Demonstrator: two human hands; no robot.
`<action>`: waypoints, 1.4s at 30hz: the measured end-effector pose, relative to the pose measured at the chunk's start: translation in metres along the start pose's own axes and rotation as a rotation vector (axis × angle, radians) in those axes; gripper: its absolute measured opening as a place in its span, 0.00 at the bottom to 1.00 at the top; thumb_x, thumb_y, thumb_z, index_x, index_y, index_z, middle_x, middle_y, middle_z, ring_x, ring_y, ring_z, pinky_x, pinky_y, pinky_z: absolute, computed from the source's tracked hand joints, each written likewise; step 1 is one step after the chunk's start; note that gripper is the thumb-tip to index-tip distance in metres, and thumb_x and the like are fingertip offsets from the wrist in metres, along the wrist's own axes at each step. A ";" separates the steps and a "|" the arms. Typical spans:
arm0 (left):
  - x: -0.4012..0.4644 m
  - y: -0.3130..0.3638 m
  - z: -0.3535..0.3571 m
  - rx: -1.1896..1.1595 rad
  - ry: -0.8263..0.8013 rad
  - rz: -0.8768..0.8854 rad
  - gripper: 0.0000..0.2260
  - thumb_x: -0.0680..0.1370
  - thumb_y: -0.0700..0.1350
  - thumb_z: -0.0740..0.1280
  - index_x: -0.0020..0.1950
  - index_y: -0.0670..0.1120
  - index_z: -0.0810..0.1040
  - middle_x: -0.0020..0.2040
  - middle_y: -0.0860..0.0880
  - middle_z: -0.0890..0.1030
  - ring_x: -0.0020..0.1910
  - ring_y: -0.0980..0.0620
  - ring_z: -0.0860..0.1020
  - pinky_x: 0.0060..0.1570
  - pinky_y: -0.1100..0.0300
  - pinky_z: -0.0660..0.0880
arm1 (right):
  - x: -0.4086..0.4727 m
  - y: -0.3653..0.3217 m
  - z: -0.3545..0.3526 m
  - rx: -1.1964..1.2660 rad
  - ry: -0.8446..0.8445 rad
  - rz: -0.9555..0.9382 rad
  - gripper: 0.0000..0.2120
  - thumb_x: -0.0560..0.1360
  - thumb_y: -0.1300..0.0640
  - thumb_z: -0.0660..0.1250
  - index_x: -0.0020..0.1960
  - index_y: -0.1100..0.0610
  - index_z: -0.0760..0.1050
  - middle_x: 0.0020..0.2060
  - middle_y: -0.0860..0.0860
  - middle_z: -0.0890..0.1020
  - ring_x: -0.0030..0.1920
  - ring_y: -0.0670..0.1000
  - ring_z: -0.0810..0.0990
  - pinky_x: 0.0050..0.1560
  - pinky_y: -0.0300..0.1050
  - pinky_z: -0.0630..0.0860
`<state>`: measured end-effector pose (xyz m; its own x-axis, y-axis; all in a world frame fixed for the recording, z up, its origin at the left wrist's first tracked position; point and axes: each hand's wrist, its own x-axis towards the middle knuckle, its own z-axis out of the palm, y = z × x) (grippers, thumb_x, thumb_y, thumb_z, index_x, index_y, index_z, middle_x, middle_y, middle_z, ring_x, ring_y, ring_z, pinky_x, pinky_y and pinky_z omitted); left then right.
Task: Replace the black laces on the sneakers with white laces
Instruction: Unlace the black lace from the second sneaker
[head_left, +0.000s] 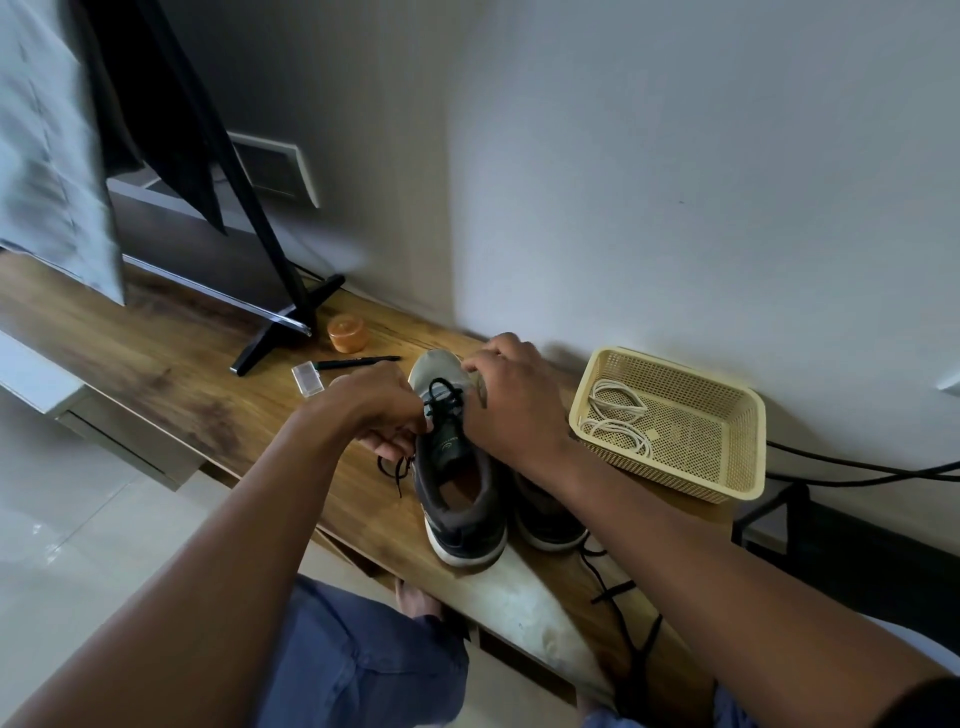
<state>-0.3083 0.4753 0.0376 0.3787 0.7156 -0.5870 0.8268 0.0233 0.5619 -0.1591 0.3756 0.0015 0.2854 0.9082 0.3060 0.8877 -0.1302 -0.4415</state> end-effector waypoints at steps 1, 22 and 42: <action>0.000 0.000 0.000 -0.004 -0.001 0.003 0.04 0.78 0.35 0.73 0.52 0.36 0.83 0.42 0.38 0.87 0.33 0.49 0.86 0.30 0.58 0.81 | -0.001 -0.003 0.001 0.000 -0.035 -0.064 0.10 0.72 0.54 0.67 0.50 0.53 0.83 0.51 0.50 0.78 0.54 0.55 0.73 0.55 0.53 0.74; -0.003 0.003 0.001 -0.005 -0.035 -0.019 0.07 0.79 0.35 0.71 0.56 0.35 0.82 0.44 0.36 0.87 0.41 0.41 0.88 0.35 0.55 0.84 | 0.000 -0.011 -0.009 -0.233 0.087 0.031 0.09 0.64 0.51 0.63 0.37 0.52 0.81 0.44 0.47 0.79 0.50 0.55 0.71 0.51 0.53 0.66; -0.007 0.001 0.003 -0.030 -0.002 0.000 0.06 0.79 0.35 0.73 0.54 0.33 0.83 0.45 0.34 0.86 0.44 0.40 0.88 0.42 0.51 0.85 | -0.016 -0.019 0.016 -0.249 0.009 -0.229 0.07 0.67 0.52 0.63 0.36 0.52 0.80 0.46 0.48 0.77 0.53 0.57 0.71 0.50 0.55 0.66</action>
<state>-0.3093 0.4684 0.0406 0.3799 0.7142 -0.5879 0.8140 0.0439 0.5793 -0.1857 0.3701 -0.0082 0.0708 0.9217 0.3815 0.9898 -0.0175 -0.1413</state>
